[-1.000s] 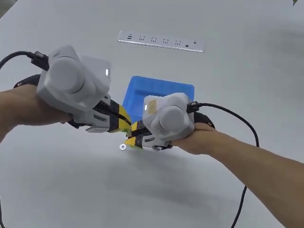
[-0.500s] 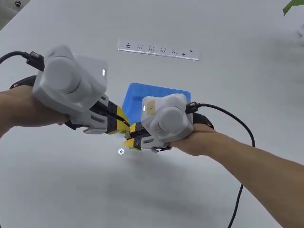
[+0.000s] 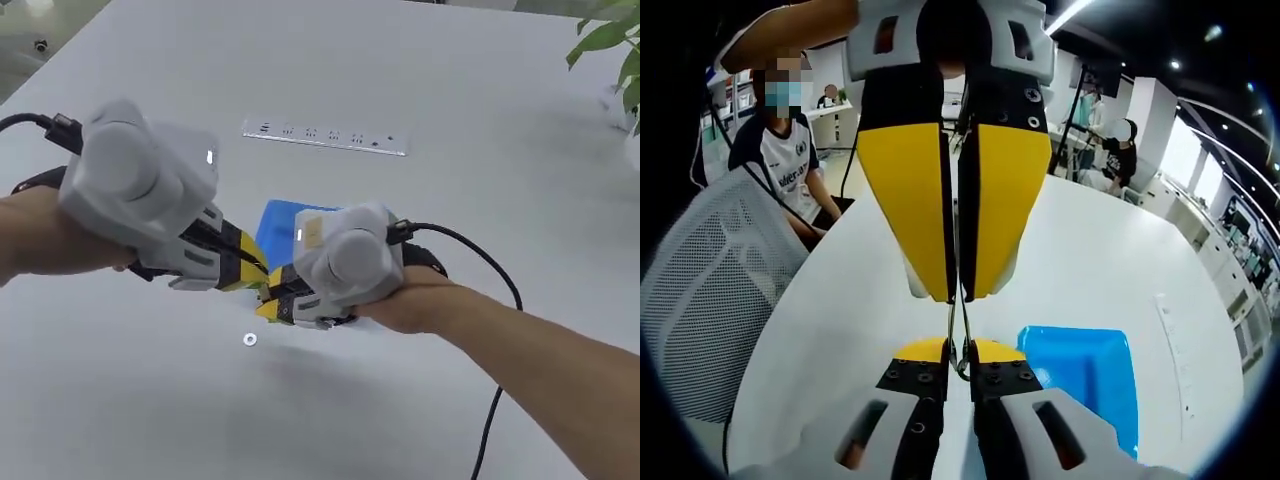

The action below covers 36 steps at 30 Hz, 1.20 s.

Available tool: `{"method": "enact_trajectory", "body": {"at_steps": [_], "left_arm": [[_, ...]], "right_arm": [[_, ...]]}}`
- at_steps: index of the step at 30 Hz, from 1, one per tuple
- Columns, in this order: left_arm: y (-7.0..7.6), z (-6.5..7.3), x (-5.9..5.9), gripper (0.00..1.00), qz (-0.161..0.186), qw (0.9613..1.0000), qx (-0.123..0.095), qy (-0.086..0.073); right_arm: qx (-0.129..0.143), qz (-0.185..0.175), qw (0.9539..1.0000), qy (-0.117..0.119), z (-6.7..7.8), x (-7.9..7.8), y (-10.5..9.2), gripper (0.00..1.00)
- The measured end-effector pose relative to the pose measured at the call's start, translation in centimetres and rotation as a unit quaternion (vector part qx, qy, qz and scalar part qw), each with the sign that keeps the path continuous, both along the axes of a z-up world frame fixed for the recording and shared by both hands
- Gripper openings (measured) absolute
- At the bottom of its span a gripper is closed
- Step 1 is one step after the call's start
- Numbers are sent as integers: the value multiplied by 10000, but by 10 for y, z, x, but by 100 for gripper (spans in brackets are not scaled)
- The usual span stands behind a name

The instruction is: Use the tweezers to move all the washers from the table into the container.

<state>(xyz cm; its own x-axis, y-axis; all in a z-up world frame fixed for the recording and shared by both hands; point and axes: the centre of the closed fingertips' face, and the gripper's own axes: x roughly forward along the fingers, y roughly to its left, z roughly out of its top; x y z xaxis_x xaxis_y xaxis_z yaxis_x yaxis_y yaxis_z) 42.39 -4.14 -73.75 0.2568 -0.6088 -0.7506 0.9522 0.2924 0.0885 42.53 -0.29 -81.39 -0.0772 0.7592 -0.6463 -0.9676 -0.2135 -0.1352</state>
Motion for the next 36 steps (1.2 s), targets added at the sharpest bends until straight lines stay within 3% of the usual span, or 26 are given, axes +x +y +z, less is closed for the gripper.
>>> {"method": "enact_trajectory", "body": {"at_steps": [7, 18, 36], "left_arm": [[-3, 9, 3, 5, -41, 9999, 29, -94], [-12, 20, 20, 5, -178, 9996, 43, -233], [-26, 12, 55, 5, -395, 9989, -26, -233]], "right_arm": [[28, -38, 9999, -106, 10, 6, -3, 9], [73, -170, 9996, -222, 21, 24, -12, 9], [64, -489, 9986, -197, 13, 60, -27, 9]]}}
